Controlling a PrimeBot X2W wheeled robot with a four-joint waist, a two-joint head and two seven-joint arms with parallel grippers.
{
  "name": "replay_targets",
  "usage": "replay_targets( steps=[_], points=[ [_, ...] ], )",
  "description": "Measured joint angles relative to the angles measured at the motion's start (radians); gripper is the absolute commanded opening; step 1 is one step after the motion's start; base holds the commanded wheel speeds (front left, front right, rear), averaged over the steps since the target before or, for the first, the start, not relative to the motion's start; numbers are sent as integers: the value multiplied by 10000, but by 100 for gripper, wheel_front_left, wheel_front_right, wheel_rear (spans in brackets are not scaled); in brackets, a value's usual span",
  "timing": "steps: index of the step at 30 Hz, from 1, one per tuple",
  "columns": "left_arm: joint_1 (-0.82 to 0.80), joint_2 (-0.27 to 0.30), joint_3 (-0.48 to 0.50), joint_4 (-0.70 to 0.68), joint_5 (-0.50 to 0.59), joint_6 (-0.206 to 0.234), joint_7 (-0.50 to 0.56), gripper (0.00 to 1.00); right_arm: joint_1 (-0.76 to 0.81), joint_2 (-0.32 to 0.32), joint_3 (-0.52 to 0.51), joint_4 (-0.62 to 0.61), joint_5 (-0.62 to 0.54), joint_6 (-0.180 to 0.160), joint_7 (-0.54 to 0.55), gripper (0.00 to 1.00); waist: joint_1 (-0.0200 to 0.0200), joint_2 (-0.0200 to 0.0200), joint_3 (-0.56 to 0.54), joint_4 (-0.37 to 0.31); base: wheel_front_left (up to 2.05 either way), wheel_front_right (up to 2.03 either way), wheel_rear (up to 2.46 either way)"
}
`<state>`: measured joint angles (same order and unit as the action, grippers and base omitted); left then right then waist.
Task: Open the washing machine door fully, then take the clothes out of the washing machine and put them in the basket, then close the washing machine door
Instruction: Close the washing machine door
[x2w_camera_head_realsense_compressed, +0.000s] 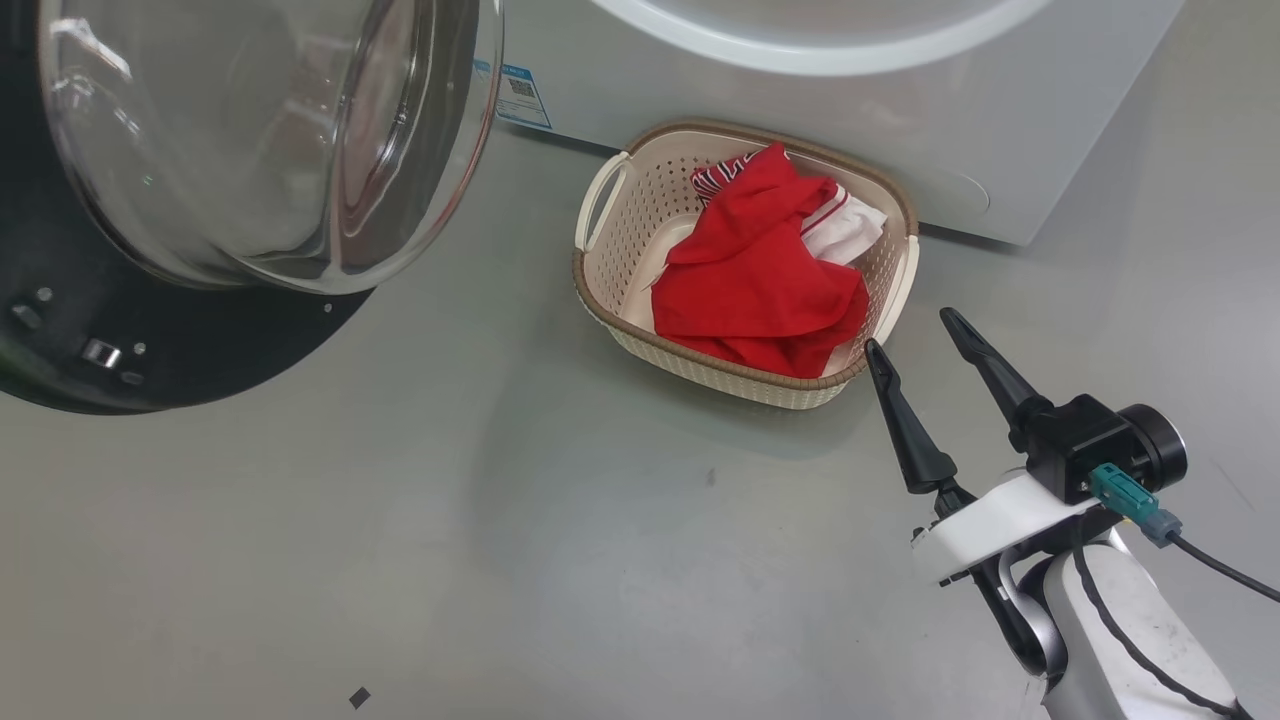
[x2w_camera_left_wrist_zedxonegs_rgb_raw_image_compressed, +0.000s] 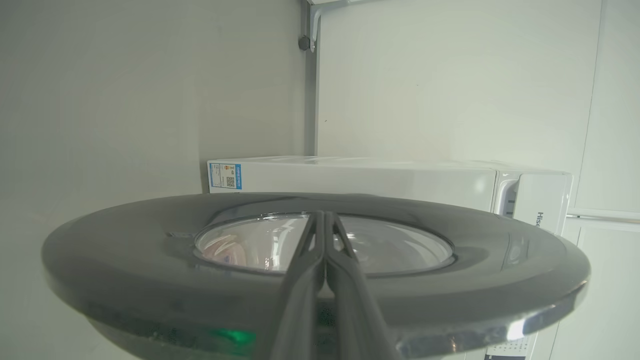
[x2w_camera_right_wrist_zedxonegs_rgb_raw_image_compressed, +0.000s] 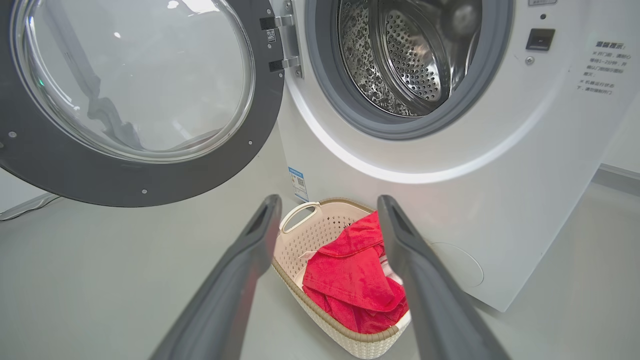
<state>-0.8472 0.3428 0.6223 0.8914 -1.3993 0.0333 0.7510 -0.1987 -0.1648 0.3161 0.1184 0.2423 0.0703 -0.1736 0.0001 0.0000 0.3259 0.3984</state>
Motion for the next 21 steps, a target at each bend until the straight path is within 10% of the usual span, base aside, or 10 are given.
replay_targets(
  steps=[21],
  points=[
    [213, -1404, -702, -249, -75, -859, 1047, 0, 178, 92, -180, 324, 207, -27, -255, 100, 0, 0, -681, 175, 0, 0, 0]
  ],
)
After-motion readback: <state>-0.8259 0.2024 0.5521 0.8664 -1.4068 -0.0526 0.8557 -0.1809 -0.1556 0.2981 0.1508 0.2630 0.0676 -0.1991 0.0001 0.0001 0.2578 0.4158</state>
